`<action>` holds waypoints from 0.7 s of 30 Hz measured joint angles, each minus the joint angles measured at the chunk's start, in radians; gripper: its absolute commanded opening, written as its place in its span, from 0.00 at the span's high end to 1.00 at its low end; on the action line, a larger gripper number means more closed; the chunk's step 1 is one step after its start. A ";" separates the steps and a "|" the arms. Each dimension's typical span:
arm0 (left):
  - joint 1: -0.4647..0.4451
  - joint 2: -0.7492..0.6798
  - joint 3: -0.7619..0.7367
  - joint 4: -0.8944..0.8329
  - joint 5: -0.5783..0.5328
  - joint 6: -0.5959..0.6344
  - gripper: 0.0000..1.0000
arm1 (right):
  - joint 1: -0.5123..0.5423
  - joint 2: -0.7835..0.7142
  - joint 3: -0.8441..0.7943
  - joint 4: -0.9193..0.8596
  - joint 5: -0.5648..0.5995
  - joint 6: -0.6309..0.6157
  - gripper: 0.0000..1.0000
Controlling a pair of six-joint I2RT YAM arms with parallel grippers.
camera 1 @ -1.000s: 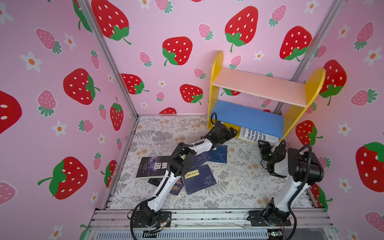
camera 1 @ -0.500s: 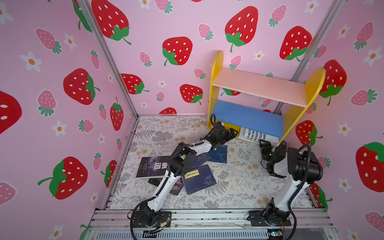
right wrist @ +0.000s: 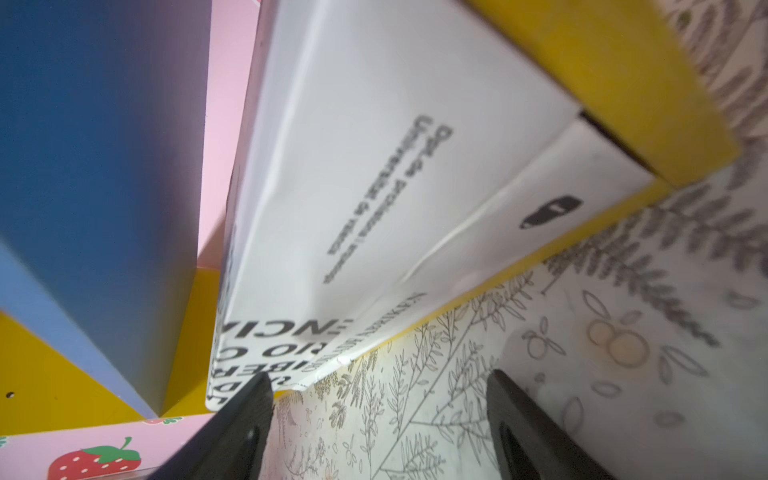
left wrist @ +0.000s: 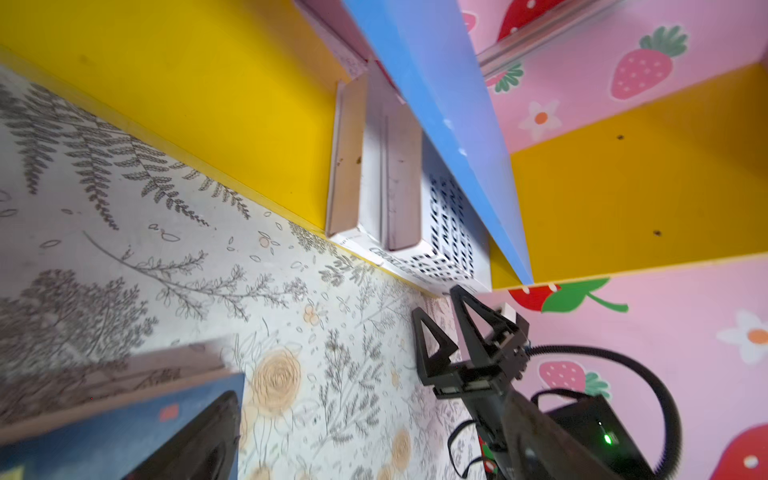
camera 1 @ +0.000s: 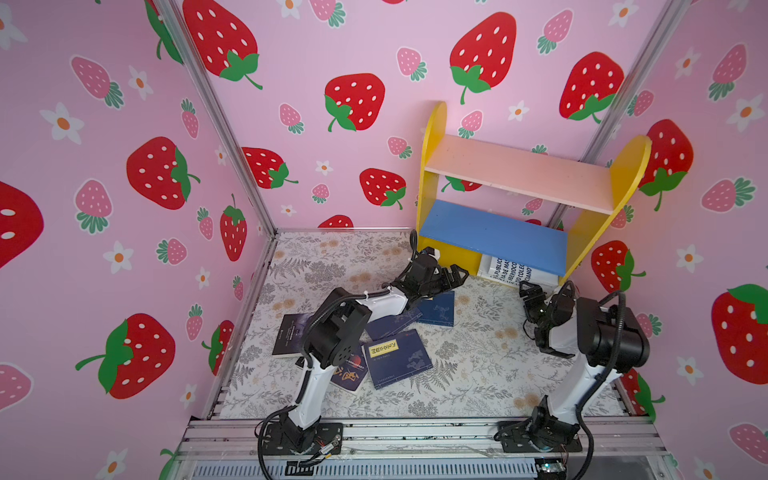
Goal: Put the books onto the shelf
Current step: 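Release the white books and lower both grippers to the dark blue books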
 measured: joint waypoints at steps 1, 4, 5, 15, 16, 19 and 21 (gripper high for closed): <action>-0.003 -0.053 -0.041 -0.011 -0.002 0.021 0.01 | 0.000 -0.026 -0.010 -0.013 -0.003 -0.011 0.17; -0.007 -0.237 -0.153 -0.058 -0.027 0.095 0.01 | 0.002 -0.161 -0.032 -0.082 -0.014 -0.067 0.17; -0.007 -0.305 -0.190 -0.079 -0.040 0.118 0.01 | 0.007 -0.219 -0.035 -0.118 -0.015 -0.092 0.17; 0.026 -0.801 -0.506 -0.399 -0.236 0.186 0.01 | 0.272 -0.769 0.013 -0.608 0.065 -0.388 0.14; 0.025 -0.838 -0.544 -0.432 -0.246 0.174 0.01 | 0.297 -0.795 0.013 -0.647 0.068 -0.402 0.14; 0.008 -0.985 -0.680 -0.538 -0.274 0.123 0.01 | 0.371 -0.854 -0.002 -0.730 0.070 -0.425 0.15; -0.021 -1.098 -0.769 -0.600 -0.286 0.075 0.01 | 0.425 -0.881 -0.021 -0.769 0.074 -0.433 0.15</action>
